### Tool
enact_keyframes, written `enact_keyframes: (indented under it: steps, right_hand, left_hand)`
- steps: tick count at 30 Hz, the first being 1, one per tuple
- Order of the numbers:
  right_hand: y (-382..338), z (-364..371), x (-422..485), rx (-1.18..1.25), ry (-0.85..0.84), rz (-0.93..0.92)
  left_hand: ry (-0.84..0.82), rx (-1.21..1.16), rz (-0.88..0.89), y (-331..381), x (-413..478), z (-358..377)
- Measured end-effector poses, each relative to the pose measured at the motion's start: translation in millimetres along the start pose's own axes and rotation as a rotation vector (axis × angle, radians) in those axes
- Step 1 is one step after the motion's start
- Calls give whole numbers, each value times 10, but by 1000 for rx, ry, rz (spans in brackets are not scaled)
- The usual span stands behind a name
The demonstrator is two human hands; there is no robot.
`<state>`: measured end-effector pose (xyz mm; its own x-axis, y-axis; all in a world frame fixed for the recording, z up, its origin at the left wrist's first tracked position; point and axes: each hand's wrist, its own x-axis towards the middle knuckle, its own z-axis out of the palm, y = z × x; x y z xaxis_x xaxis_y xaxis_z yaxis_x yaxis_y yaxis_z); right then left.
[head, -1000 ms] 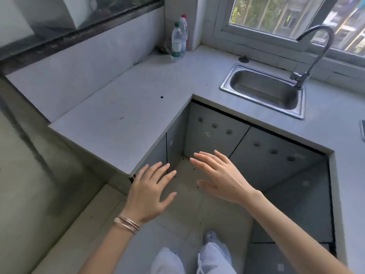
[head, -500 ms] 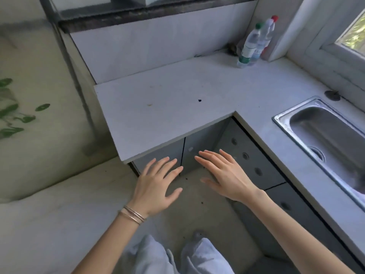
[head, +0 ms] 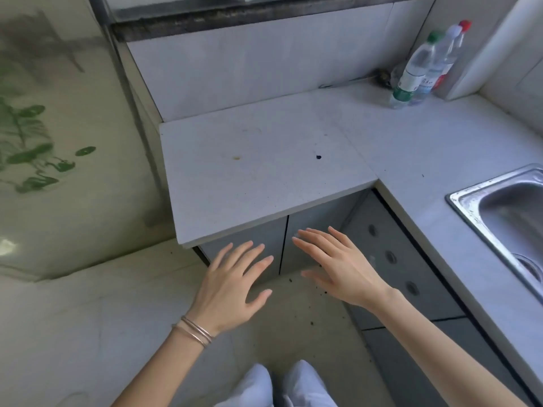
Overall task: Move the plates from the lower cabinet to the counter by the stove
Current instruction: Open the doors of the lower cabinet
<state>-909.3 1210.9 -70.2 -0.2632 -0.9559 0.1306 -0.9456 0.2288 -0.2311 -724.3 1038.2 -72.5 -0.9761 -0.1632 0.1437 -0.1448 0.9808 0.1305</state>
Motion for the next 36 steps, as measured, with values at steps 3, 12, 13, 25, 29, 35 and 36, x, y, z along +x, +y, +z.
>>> enact_keyframes:
  steps: [3,12,13,25,29,35,36]
  right_hand:
    - [207,420,60,-14,38,14]
    - [983,1618,328,-111,158,-77]
    - [1065,1723,374,-118,190,-91]
    - [1654,2487,721,-278,565,-191]
    - [1644,2538,797,-299,663,-171]
    - [1652,2561,904,-286,635,-144]
    - [1661,2559,939,-290,642,-149]
  left_hand:
    - [27,43,14,-136,115,442]
    - [320,226,31,-662,667,1570]
    - [366,246,29,-723,740,1662]
    - [840,499,76,-1012,1163,2231]
    - [864,536,86,-1031,1179,2270]
    - [857,501,101,-1022,1152,2259]
    - [866,506,102,-1027,1154,2267]
